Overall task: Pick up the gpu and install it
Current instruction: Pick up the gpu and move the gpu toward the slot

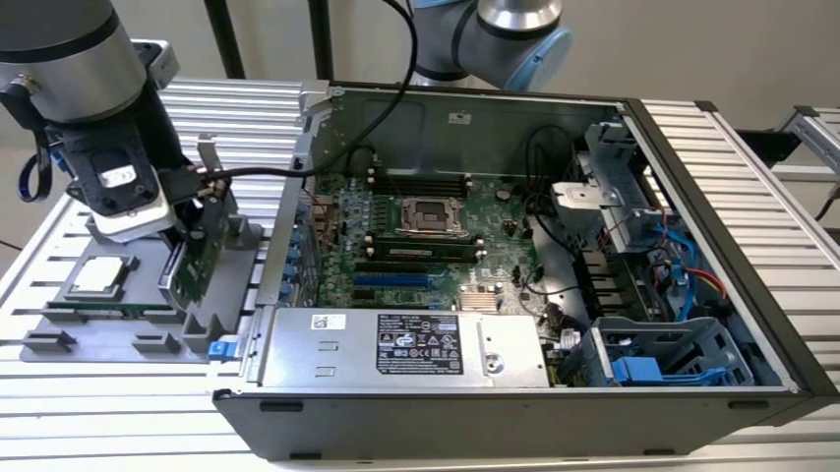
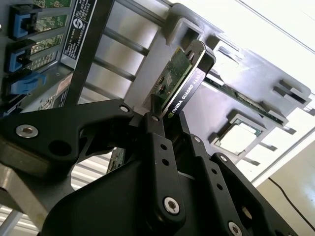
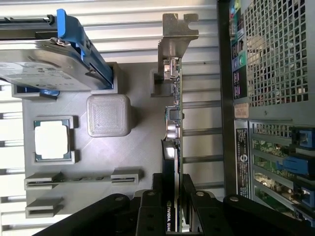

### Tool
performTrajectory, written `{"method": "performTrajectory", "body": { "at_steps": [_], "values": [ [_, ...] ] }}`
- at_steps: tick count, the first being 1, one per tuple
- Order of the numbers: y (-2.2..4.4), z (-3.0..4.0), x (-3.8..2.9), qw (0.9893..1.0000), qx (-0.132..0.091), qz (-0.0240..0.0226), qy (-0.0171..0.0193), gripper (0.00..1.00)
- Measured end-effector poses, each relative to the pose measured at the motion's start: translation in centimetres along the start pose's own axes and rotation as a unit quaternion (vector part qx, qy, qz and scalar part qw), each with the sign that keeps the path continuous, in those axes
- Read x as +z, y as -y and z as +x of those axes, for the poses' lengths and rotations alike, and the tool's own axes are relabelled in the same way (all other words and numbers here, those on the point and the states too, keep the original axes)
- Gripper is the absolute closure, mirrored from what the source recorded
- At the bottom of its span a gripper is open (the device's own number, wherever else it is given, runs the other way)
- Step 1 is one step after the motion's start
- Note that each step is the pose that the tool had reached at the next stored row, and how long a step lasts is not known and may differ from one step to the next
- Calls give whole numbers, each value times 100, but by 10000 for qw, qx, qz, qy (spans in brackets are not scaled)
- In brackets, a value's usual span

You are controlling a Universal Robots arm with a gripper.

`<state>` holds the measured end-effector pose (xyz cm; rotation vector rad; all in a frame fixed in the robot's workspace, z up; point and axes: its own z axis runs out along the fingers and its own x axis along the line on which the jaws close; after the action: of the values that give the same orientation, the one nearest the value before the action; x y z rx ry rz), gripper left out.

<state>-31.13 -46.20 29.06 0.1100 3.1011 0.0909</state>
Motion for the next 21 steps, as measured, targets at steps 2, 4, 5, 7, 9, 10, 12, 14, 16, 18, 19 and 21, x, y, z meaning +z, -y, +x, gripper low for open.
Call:
{"method": "performTrajectory", "body": {
  "at_steps": [2,4,5,7,9,10,12,14,16,18,19,21],
  "values": [
    [0,0,-6,10000,0,0,0,100],
    [-1,0,-11,10000,0,0,0,100],
    [-1,-1,-14,10000,0,0,0,100],
    [-1,-1,-21,10000,0,0,0,100],
    [-1,-1,-27,10000,0,0,0,100],
    [-2,-1,-30,10000,0,0,0,100],
    [-2,-1,-37,10000,0,0,0,100],
    [-2,-1,-42,10000,0,0,0,100],
    [-3,-2,-46,10000,0,-1,0,100],
    [-3,-2,-50,10000,0,0,0,100],
    [-3,-2,-54,10000,0,0,0,100],
    [-4,-2,-61,10000,0,0,0,100]
  ]
}}
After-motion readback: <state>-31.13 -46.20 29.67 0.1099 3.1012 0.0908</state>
